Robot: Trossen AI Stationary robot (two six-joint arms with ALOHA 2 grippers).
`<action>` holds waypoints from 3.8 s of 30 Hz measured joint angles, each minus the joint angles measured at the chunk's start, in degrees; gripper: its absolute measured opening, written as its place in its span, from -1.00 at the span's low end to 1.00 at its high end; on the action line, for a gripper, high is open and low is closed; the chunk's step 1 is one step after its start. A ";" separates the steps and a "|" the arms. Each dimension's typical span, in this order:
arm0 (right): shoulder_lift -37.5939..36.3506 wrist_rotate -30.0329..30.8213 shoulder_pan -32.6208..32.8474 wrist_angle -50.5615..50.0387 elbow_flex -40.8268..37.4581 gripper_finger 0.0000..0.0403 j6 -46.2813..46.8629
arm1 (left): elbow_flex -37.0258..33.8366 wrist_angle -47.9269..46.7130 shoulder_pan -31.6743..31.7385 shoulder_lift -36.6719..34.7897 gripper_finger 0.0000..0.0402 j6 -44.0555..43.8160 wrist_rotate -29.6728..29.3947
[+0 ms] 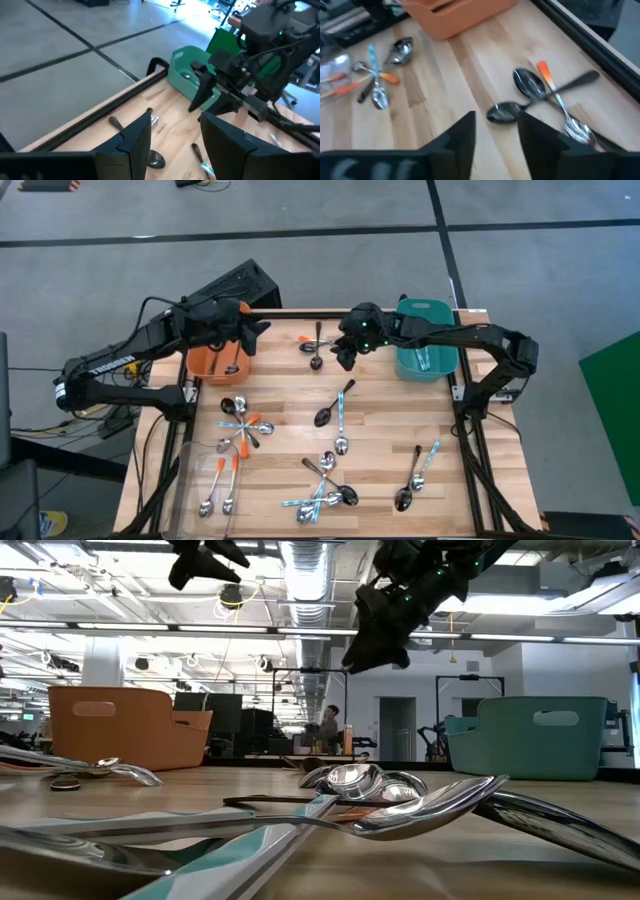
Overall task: Sort silverware by color (type)
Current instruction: Put the orange spoon into the transparent bin
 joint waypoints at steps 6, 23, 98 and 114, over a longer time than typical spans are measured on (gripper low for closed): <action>0.00 5.97 1.29 -6.51 0.00 0.07 0.16 | -5.69 8.19 -0.16 1.11 -0.21 2.66 6.12; 12.35 10.70 -4.79 -6.00 1.23 -0.03 -7.29 | -17.56 17.71 0.74 1.58 -0.21 2.35 9.67; -6.63 3.54 -8.74 -24.61 12.46 -0.96 10.24 | -17.43 32.53 0.83 6.73 -0.21 -12.98 4.71; -6.27 -7.83 -2.65 -17.29 12.44 -0.96 15.92 | -10.14 31.74 -11.60 7.29 -0.21 20.94 -7.47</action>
